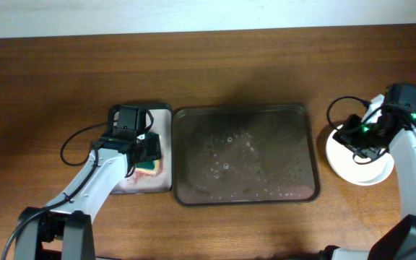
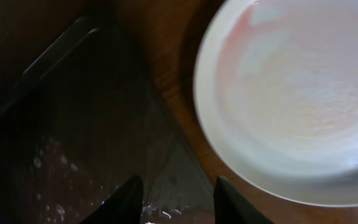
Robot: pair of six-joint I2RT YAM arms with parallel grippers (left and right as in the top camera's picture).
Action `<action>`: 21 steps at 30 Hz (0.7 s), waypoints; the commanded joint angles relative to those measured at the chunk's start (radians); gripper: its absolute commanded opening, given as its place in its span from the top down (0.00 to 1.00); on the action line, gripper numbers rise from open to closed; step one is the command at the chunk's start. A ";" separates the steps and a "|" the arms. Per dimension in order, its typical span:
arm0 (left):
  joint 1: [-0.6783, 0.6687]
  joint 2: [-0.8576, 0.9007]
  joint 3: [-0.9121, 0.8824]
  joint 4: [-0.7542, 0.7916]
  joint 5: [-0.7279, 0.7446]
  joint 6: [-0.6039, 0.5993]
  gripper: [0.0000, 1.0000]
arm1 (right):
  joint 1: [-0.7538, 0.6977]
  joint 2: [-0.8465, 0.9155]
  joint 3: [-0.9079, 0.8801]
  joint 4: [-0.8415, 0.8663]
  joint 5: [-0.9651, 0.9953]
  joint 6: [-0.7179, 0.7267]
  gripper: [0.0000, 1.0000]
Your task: Clean dirty plates on tray and stack at the side
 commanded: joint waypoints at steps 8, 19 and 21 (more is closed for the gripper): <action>0.006 0.146 0.013 0.164 -0.008 0.002 0.21 | 0.095 -0.011 0.016 0.021 -0.003 -0.017 0.61; 0.006 0.149 0.082 0.164 -0.007 0.011 1.00 | 0.095 -0.011 0.016 0.018 -0.003 -0.017 0.61; 0.006 0.132 0.114 0.116 -0.005 0.015 0.59 | 0.095 -0.011 0.016 0.018 -0.003 -0.017 0.61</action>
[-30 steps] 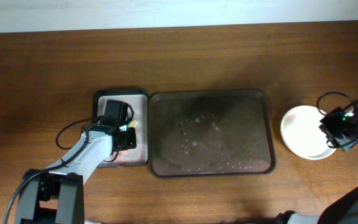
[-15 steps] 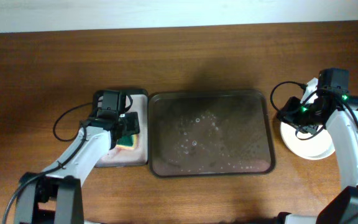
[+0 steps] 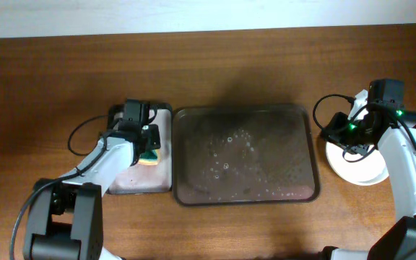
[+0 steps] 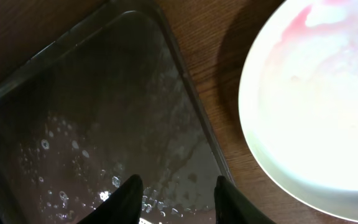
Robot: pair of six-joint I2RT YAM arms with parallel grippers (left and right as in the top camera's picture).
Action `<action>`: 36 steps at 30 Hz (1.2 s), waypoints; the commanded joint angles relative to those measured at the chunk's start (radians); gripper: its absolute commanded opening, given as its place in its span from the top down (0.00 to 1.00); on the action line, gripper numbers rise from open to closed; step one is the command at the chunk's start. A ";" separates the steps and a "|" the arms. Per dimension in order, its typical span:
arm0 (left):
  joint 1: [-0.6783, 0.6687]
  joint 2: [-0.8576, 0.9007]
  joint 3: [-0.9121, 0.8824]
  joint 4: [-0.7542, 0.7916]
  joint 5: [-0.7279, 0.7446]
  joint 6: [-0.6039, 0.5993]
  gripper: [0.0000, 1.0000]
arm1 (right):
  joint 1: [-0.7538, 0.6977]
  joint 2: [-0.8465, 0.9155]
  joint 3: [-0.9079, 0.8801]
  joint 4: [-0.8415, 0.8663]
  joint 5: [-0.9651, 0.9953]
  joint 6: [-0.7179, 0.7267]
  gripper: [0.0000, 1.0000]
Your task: Clean dirty plates on tray and stack at the side
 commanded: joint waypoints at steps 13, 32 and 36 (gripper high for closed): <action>0.031 -0.208 0.073 -0.529 0.211 -0.061 0.00 | 0.243 -0.011 0.016 -0.109 0.002 -0.261 0.01; 0.101 -1.208 -0.134 -0.631 0.191 0.096 0.01 | 0.243 -0.967 -0.314 -0.060 0.103 -0.220 0.01; 0.101 -1.265 -0.134 -0.643 0.191 0.096 0.01 | 0.243 -0.985 -0.314 -0.060 0.103 -0.220 0.01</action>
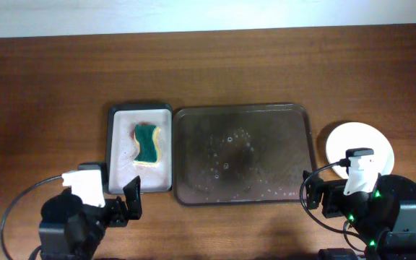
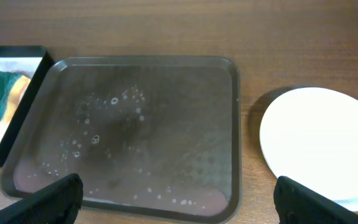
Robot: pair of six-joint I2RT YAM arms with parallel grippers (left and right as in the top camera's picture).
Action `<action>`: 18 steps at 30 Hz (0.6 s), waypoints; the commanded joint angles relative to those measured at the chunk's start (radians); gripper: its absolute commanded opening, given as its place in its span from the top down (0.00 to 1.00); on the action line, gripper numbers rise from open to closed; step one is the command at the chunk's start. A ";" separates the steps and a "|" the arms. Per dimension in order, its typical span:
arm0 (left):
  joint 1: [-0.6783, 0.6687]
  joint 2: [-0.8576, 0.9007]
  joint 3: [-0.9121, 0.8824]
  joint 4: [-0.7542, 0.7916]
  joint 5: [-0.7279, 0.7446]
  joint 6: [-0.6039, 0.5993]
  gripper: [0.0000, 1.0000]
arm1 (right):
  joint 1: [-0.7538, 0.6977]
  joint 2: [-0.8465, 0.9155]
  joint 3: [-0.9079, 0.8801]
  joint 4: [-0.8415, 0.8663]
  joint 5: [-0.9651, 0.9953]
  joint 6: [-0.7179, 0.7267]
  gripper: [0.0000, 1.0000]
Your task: Clean dirty plates on tray and stack at the side
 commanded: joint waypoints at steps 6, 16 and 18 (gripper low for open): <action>0.003 -0.015 -0.015 -0.008 -0.013 0.021 0.00 | 0.007 -0.001 -0.009 0.003 0.015 0.004 0.01; 0.003 -0.014 -0.015 -0.011 -0.013 0.021 0.00 | 0.009 -0.160 -0.114 0.221 0.038 -0.010 0.01; 0.003 -0.014 -0.015 -0.011 -0.013 0.021 0.01 | 0.011 -0.240 -0.196 0.302 0.024 -0.010 0.01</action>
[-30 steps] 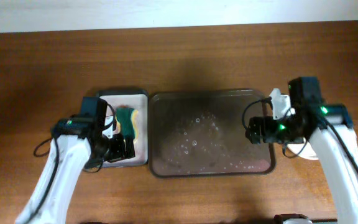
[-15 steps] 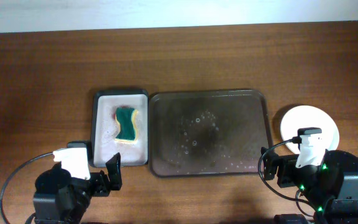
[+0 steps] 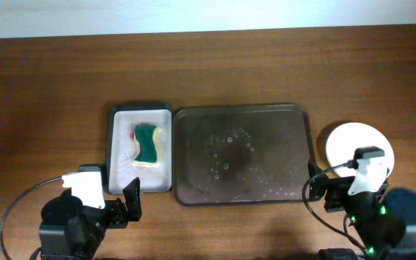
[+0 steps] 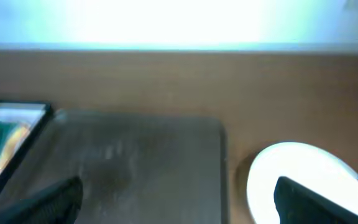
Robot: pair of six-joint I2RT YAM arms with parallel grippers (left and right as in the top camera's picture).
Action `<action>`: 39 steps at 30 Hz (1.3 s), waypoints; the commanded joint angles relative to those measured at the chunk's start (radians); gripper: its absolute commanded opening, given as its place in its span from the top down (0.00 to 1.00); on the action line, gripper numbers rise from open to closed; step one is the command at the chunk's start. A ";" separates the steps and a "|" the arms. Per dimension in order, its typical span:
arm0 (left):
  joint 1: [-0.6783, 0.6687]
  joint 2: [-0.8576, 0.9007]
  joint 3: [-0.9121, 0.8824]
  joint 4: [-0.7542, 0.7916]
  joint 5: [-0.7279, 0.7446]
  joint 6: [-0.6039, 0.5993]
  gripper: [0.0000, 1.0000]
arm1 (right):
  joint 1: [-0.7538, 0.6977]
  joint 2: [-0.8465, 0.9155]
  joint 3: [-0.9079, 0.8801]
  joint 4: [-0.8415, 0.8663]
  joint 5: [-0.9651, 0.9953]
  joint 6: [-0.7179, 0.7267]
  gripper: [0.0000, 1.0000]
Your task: Clean dirty plates on tray and stack at the side
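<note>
A white plate (image 3: 360, 147) lies on the table just right of the dark wet tray (image 3: 305, 155); both show blurred in the right wrist view, plate (image 4: 294, 177) and tray (image 4: 135, 158). No plate is on the tray. My right gripper (image 4: 179, 186) is drawn back at the table's front edge (image 3: 322, 195), open with nothing in it, its fingertips (image 4: 55, 199) far apart. My left gripper (image 3: 127, 204) is also pulled back at the front left, its jaws not readable from above. A green and yellow sponge (image 3: 148, 143) lies in its dish.
The small white sponge dish (image 3: 121, 123) sits against the tray's left side and also shows in the right wrist view (image 4: 17, 118). A pale wall runs behind the wooden table (image 3: 208, 65). Cables trail from both arms at the front.
My right arm has shifted slightly to the right and its wrist camera has tilted up, so the wall now shows. The plate, tray, sponge and left arm are unchanged.
First my left gripper was at the sponge in its dish and my right gripper hovered open over the plate beside the tray. Then the right gripper was over the tray's right edge. Later both arms were back at the front edge, sponge left in the dish.
</note>
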 commanded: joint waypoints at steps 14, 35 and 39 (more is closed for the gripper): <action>0.003 -0.009 -0.012 -0.003 -0.008 0.016 0.01 | 0.053 -0.397 -0.752 0.933 0.035 -0.006 0.01; 0.003 -0.009 -0.012 -0.003 -0.008 0.016 0.01 | 0.053 -0.397 -0.752 0.690 0.039 -0.032 0.01; 0.003 -0.009 -0.012 -0.003 -0.008 0.016 0.01 | 0.053 -0.397 -0.752 0.690 0.039 -0.032 0.01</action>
